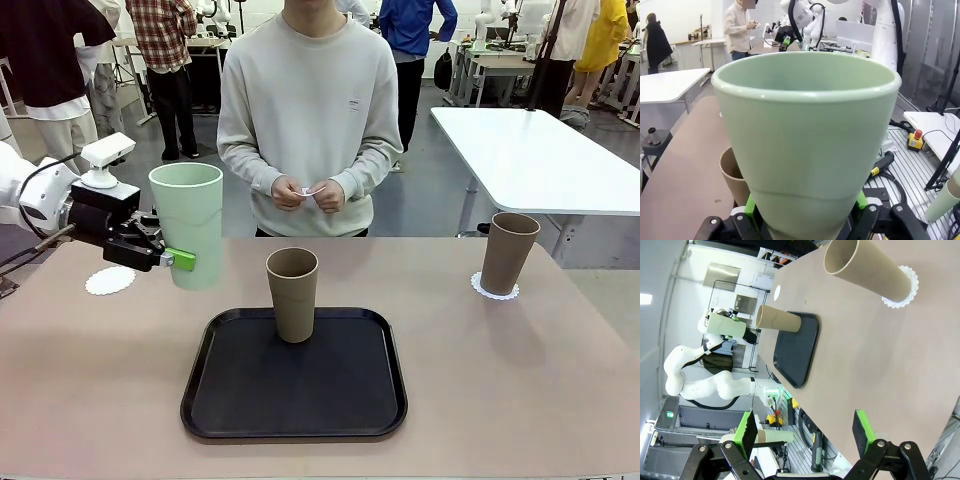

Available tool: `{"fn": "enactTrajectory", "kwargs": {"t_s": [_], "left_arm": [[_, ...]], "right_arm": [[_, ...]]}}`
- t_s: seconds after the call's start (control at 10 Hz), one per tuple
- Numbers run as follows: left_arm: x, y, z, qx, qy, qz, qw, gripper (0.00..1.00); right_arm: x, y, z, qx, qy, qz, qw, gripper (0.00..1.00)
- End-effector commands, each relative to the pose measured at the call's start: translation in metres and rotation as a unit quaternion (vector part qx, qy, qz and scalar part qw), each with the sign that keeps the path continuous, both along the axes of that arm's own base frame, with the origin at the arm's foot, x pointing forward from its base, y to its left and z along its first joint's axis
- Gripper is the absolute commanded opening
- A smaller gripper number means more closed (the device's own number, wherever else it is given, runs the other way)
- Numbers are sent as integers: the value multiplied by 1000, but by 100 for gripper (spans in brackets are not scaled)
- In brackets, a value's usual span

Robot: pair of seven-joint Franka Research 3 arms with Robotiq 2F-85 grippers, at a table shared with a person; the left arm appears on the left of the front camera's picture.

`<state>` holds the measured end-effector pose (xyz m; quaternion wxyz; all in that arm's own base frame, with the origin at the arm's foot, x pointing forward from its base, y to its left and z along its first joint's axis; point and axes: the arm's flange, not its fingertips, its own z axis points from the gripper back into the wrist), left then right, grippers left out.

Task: Place coasters on the table and set cups on them.
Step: Take one Reusable plastic cup from the Flat Tray and place it on a coaster set by the human.

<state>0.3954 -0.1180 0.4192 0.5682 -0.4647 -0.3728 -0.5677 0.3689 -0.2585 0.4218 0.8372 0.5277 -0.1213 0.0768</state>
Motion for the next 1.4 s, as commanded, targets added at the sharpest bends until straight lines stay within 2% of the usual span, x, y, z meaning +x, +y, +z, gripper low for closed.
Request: {"fn": "enactTrajectory", "kwargs": {"t_s": [0.0,0.2,0.3,0.5,0.6,1.0,1.3], "left_arm": [[1,-3,-5,-1,-2,-7,1000,16],[1,-3,-5,-1,-2,-7,1000,16],[0,0,-3,1,2,-1,1000,83],[42,71,-8,18,-44,35,998,83],[59,103,-9,26,-43,52,997,83],[81,195,-6,22,-65,124,990,83],[92,232,-15,5,-58,173,983,83]], "right_arm": [[0,0,1,0,5,-4,1000,100],[0,0,1,0,5,-4,1000,100],[0,0,1,0,5,-4,1000,100],[0,0,1,0,5,-4,1000,100],[0,0,1,0,5,-4,1000,100],[0,0,1,0,5,-4,1000,100],[0,0,1,0,5,-4,1000,100]]}}
